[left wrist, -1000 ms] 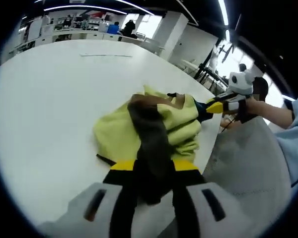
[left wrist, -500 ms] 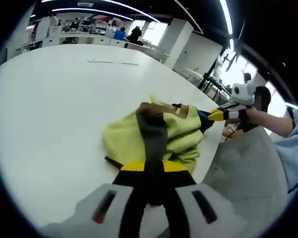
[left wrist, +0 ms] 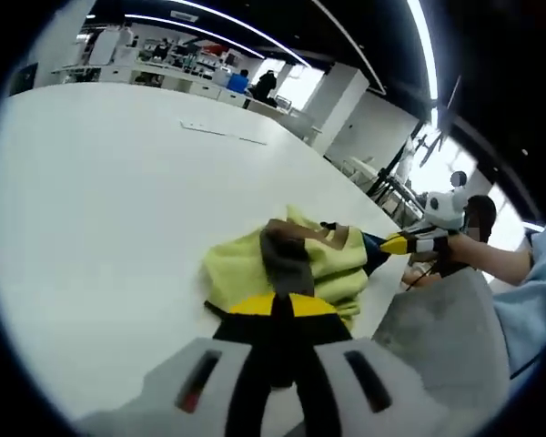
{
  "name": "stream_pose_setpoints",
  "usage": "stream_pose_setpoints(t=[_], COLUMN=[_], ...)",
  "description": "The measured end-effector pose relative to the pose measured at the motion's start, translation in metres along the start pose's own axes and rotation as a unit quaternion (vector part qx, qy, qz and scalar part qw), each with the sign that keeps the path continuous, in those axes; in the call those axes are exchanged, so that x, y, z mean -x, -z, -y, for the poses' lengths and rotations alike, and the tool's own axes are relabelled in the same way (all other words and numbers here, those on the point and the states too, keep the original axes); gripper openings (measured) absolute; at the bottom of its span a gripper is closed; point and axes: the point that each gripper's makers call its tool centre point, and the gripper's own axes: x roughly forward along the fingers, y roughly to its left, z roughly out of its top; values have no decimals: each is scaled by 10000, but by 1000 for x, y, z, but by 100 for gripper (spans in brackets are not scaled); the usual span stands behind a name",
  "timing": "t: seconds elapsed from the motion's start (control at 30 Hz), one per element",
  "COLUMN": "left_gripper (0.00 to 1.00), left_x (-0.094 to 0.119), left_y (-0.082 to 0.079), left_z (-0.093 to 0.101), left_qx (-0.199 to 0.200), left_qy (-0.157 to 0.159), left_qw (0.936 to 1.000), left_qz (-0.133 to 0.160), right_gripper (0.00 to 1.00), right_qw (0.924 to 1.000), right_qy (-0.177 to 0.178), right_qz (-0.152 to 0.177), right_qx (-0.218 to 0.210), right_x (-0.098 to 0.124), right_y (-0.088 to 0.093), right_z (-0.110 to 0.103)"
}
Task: Fold the garment on the visible template until the final outline fits inside the template.
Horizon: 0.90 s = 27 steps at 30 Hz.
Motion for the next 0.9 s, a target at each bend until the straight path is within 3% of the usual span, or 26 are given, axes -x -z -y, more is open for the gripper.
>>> stream_pose_setpoints(t=[0.33, 0.4, 0.47, 0.67, 0.77, 0.9], left_gripper=[0, 0, 0, 0, 0, 0], left_x=[0, 5, 7, 14, 21, 40], left_y=[3, -3, -8, -24, -37, -68], left_z=[3, -1, -1, -6, -10, -20], left_qx=[179, 254, 627, 503, 638, 780], left_qy=[122, 40, 55, -19, -83, -328], left_qw=[9996, 9997, 9980, 9978, 9953, 9873], left_qz=[-173, -26, 76, 427, 726, 1348], right_gripper=[0, 0, 0, 0, 0, 0], right_qw=[9993, 9986, 9978, 9951, 9938, 9915], right_qy=[145, 220, 304, 428, 463, 500], right_qz=[339, 471, 587, 889, 1015, 1200], right_qx=[-59, -41, -10, -18, -19, 14], right_x=[5, 8, 11, 22, 29, 38], right_y=[-13, -18, -25, -42, -52, -68], right_z=[6, 9, 12, 19, 22, 25])
